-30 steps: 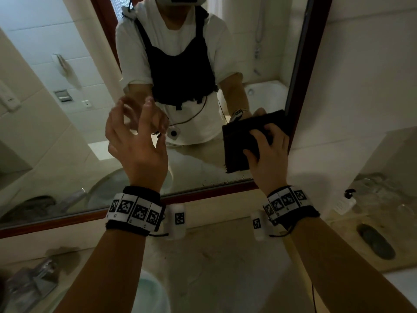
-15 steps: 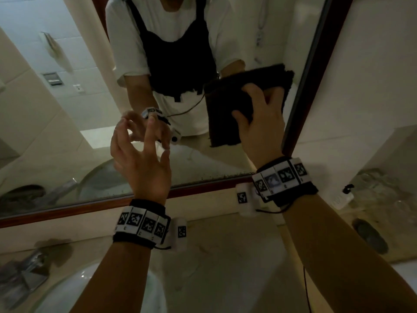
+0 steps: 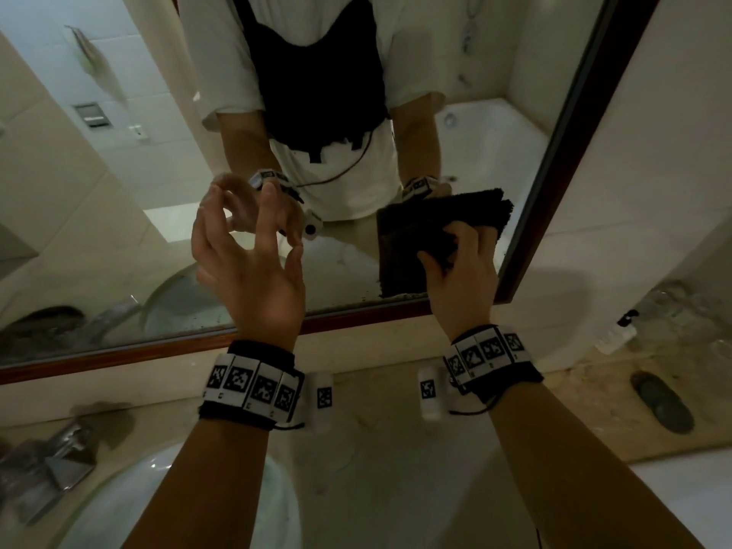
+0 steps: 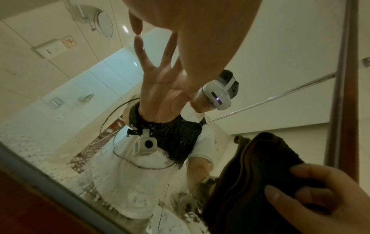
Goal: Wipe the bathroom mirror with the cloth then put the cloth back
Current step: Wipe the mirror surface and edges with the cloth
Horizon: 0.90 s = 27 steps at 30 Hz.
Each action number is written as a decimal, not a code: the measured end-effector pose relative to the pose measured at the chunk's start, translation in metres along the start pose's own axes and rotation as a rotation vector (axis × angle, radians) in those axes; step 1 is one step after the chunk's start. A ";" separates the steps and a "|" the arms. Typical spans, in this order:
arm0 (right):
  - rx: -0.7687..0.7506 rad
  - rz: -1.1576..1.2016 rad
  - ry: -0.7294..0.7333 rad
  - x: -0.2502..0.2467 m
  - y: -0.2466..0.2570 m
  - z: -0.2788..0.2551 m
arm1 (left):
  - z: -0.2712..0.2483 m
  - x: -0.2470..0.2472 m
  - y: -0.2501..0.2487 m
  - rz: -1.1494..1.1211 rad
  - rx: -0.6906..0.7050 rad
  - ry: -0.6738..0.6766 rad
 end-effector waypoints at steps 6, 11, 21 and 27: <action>0.211 0.082 -0.052 0.008 -0.012 -0.014 | 0.000 0.000 0.001 -0.012 0.008 -0.021; 0.236 0.153 0.015 0.021 -0.011 -0.024 | -0.001 0.001 0.000 -0.009 0.004 -0.021; 0.047 0.052 0.169 0.046 -0.015 -0.050 | -0.002 0.001 -0.001 -0.010 0.066 -0.098; 0.039 0.005 0.137 0.028 -0.040 -0.042 | -0.002 0.000 0.001 0.013 0.061 -0.109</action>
Point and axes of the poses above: each hand's wrist, its own z-axis towards the middle knuckle, its own x-axis out of the palm, y = z × x, the point moved 7 cm from there along z, towards the middle knuckle, and after that the axes turned 4 degrees about z, right-handed, at the moved point
